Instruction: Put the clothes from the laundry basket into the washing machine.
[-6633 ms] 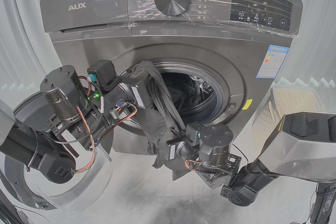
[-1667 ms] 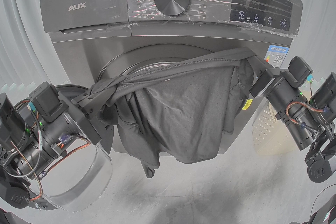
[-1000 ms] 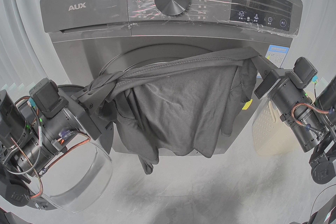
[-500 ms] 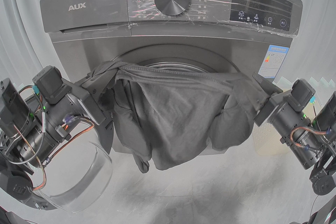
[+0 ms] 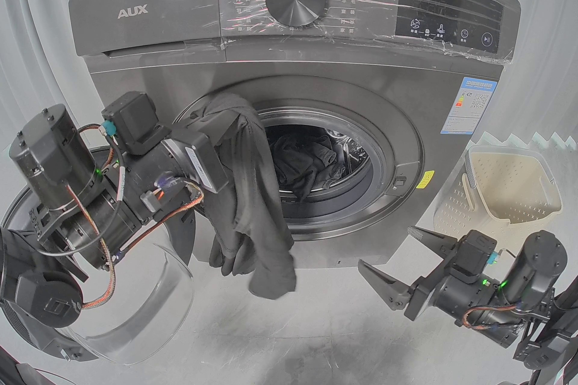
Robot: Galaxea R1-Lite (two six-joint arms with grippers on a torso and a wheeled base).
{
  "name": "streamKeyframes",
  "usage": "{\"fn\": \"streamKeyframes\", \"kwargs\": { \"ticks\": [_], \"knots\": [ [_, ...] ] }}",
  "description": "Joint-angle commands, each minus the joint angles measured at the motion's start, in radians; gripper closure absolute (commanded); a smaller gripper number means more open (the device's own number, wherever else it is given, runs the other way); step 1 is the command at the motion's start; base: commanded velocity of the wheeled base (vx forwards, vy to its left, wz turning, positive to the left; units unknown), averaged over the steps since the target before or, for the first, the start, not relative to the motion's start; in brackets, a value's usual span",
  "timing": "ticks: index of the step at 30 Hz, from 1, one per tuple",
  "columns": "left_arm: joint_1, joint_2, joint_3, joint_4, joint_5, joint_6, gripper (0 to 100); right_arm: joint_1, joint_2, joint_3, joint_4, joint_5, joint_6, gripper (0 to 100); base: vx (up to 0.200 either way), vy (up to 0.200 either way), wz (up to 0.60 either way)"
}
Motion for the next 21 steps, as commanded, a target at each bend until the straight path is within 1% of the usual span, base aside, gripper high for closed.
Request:
{"fn": "streamKeyframes", "kwargs": {
  "ticks": [1,4,5,6,9,10,12,13,14,15,17,21],
  "knots": [
    [-0.011,0.02,-0.017,0.002,0.008,0.001,100,-0.007,0.177,-0.107,-0.001,-0.034,0.003,0,0.0,0.0,0.0],
    [-0.012,0.017,-0.012,0.0,0.008,0.001,100,0.004,0.261,-0.215,0.007,-0.101,0.013,0,0.0,0.0,0.0],
    [-0.012,0.015,-0.012,0.0,0.008,0.001,100,0.006,0.267,-0.226,0.008,-0.104,0.013,0,0.0,0.0,0.0],
    [-0.014,0.015,-0.014,0.0,0.008,0.001,100,0.01,0.292,-0.266,0.013,-0.115,0.014,0,0.0,0.0,0.0],
    [-0.016,0.014,-0.017,0.0,0.008,0.001,100,0.012,0.369,-0.361,0.028,-0.129,0.017,0,0.0,0.0,0.0],
    [-0.016,0.014,-0.017,0.002,0.008,0.003,100,0.015,0.393,-0.387,0.04,-0.146,0.022,0,0.0,0.0,0.0],
    [-0.026,0.012,-0.018,0.002,0.008,0.003,100,0.016,0.43,-0.447,0.071,-0.204,0.049,0,0.0,0.0,0.0],
    [-0.034,0.011,-0.018,0.002,0.008,0.003,100,0.023,0.442,-0.475,0.085,-0.224,0.063,0,0.0,0.0,0.0],
    [-0.039,0.011,-0.017,0.002,0.008,0.003,100,0.029,0.45,-0.492,0.092,-0.235,0.074,0,0.0,0.0,0.0],
    [-0.043,0.011,-0.017,0.002,0.008,0.003,100,0.033,0.456,-0.502,0.094,-0.241,0.085,0,0.0,0.0,0.0],
    [-0.048,0.012,-0.018,0.002,0.008,0.004,100,0.036,0.459,-0.515,0.096,-0.241,0.089,0,0.0,0.0,0.0],
    [-0.051,0.015,-0.024,0.003,0.008,0.004,100,0.055,0.464,-0.527,0.096,-0.241,0.088,0,0.0,0.0,0.0]
  ]
}}
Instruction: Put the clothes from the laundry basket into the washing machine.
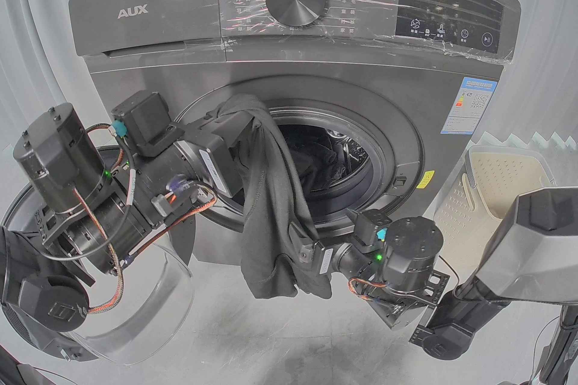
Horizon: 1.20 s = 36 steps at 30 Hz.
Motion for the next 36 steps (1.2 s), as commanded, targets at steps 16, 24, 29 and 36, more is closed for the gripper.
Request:
{"fn": "streamKeyframes", "kwargs": {
  "ticks": [16,24,29,36],
  "knots": [
    [-0.027,-0.007,-0.009,0.001,0.002,0.004,100,0.034,0.138,-0.194,0.086,0.14,-0.03,0,0.0,0.0,0.0],
    [-0.03,-0.007,-0.009,0.001,0.002,0.003,100,0.028,0.197,-0.344,0.15,0.143,-0.028,0,0.0,0.0,0.0],
    [-0.035,-0.008,-0.007,-0.001,0.002,0.003,100,0.02,0.257,-0.4,0.13,0.137,-0.027,0,0.0,0.0,0.0],
    [-0.033,-0.019,0.004,0.001,0.002,0.003,100,0.011,0.271,-0.424,0.092,0.139,-0.03,100,0.0,0.0,0.0]
  ]
}}
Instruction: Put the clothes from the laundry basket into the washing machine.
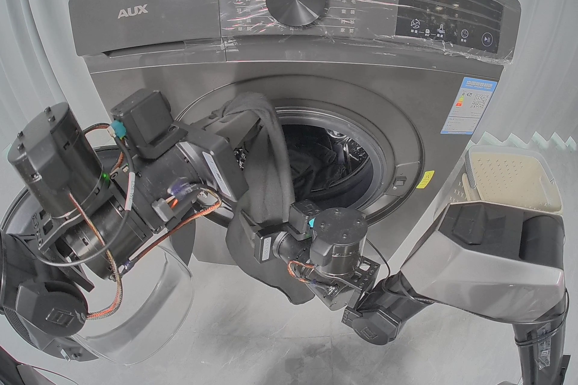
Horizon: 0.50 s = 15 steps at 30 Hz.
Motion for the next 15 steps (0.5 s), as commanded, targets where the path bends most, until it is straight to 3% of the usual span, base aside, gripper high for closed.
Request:
{"fn": "streamKeyframes", "kwargs": {
  "ticks": [1,6,10,15],
  "knots": [
    [0.006,-0.006,0.005,0.001,0.0,-0.001,100,-0.007,0.014,-0.003,-0.004,-0.001,0.0,100,0.0,0.0,0.0],
    [0.018,-0.005,0.039,0.008,0.005,0.002,100,-0.043,-0.037,0.049,-0.012,-0.013,-0.005,100,0.0,0.0,0.0],
    [0.04,0.008,0.134,0.065,0.003,0.022,100,-0.083,-0.135,0.123,-0.012,-0.033,-0.017,100,0.0,0.0,0.0],
    [0.035,0.063,0.222,0.062,0.0,0.024,100,-0.079,-0.218,0.157,0.0,-0.051,-0.017,100,0.0,0.0,0.0]
  ]
}}
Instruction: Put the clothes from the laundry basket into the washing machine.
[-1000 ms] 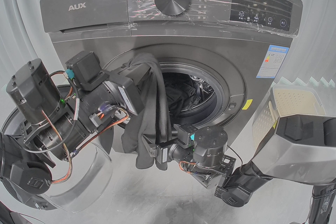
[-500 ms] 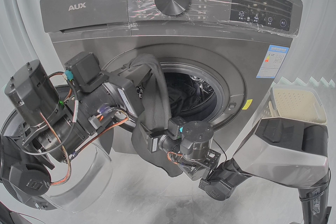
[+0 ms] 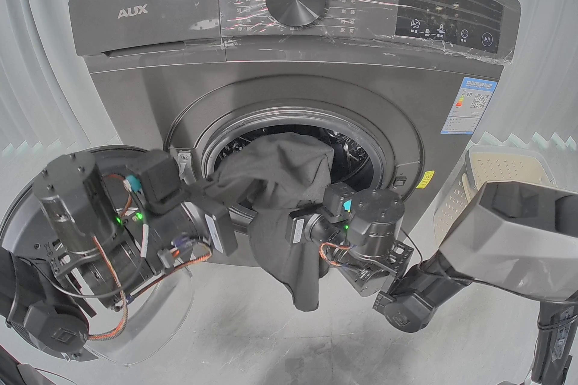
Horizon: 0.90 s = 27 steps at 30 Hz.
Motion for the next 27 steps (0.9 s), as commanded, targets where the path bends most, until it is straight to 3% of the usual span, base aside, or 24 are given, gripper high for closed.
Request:
{"fn": "streamKeyframes", "kwargs": {
  "ticks": [1,8,13,14,20,23,27],
  "knots": [
    [0.003,0.059,0.086,0.005,-0.006,0.004,100,-0.012,-0.116,0.043,0.007,-0.02,-0.002,100,0.0,0.0,0.0],
    [0.009,0.143,0.184,0.002,-0.012,0.008,100,-0.015,-0.147,0.046,0.011,-0.021,-0.002,100,0.0,0.0,0.0],
    [0.012,0.2,0.208,0.0,-0.012,0.028,100,-0.011,-0.155,0.06,0.007,-0.021,-0.002,100,0.0,0.0,0.0],
    [0.012,0.204,0.216,0.002,-0.012,0.036,0,-0.012,-0.155,0.06,0.007,-0.021,-0.002,100,0.0,0.0,0.0],
    [0.001,0.235,0.305,-0.003,-0.017,0.045,0,-0.017,-0.168,0.094,0.006,-0.021,-0.002,100,0.0,0.0,0.0],
    [-0.001,0.235,0.349,-0.027,-0.049,0.048,0,-0.028,-0.168,0.112,0.003,-0.021,-0.004,100,0.0,0.0,0.0],
    [-0.011,0.233,0.406,-0.061,-0.072,0.073,0,-0.049,-0.168,0.117,0.006,-0.021,-0.004,100,0.0,0.0,0.0]
  ]
}}
